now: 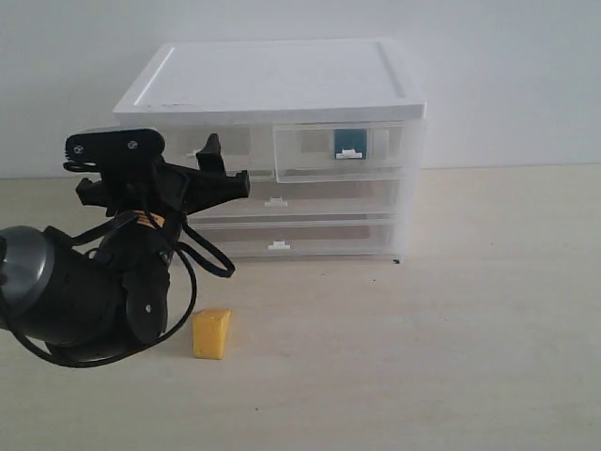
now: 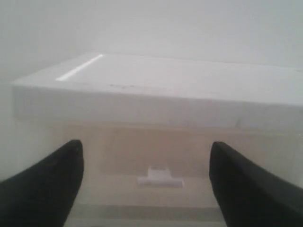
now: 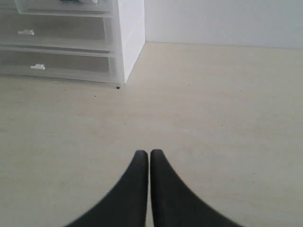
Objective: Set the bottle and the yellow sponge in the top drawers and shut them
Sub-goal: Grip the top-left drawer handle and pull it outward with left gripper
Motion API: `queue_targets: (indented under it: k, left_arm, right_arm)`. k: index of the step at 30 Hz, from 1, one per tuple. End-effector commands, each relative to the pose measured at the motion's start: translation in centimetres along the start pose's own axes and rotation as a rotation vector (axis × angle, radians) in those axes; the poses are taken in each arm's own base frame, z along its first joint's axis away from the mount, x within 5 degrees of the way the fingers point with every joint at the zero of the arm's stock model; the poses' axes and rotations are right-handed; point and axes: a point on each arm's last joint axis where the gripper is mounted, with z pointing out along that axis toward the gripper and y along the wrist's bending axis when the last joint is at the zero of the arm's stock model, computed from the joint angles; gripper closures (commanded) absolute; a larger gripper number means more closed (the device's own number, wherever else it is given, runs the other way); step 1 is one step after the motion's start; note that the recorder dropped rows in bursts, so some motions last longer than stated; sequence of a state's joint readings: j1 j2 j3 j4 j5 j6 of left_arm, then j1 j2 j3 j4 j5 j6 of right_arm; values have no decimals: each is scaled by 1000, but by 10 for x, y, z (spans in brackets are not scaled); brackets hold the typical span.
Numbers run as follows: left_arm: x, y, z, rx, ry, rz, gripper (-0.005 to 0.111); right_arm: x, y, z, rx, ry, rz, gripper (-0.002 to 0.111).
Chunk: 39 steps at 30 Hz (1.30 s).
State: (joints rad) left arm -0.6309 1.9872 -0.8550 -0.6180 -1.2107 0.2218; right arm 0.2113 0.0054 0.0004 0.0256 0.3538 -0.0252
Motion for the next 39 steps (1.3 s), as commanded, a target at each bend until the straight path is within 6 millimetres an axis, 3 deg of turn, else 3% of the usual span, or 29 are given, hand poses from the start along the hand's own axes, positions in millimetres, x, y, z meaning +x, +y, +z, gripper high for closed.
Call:
queue_targets:
  k: [1,10,23,34,39]
  left_arm:
    - [14,-3,7,-2,8,47,37]
    - [33,-7,16,-1,29,62,41]
    - [32,-4,18,-11,25,90,41]
    - [19,-4,19,-14,-3,72,42]
    - [18,-4,19,-14,-6,70,53]
  right_arm:
    - [-1,0,0,5,-11,-6,108]
    - [-1,0,0,5,-11,-6,108]
    - [-1,0,0,5,-11,-6,108]
    - [-1,0,0,5,-11,-6,108]
    - [-1,0,0,5,-11,-6,108]
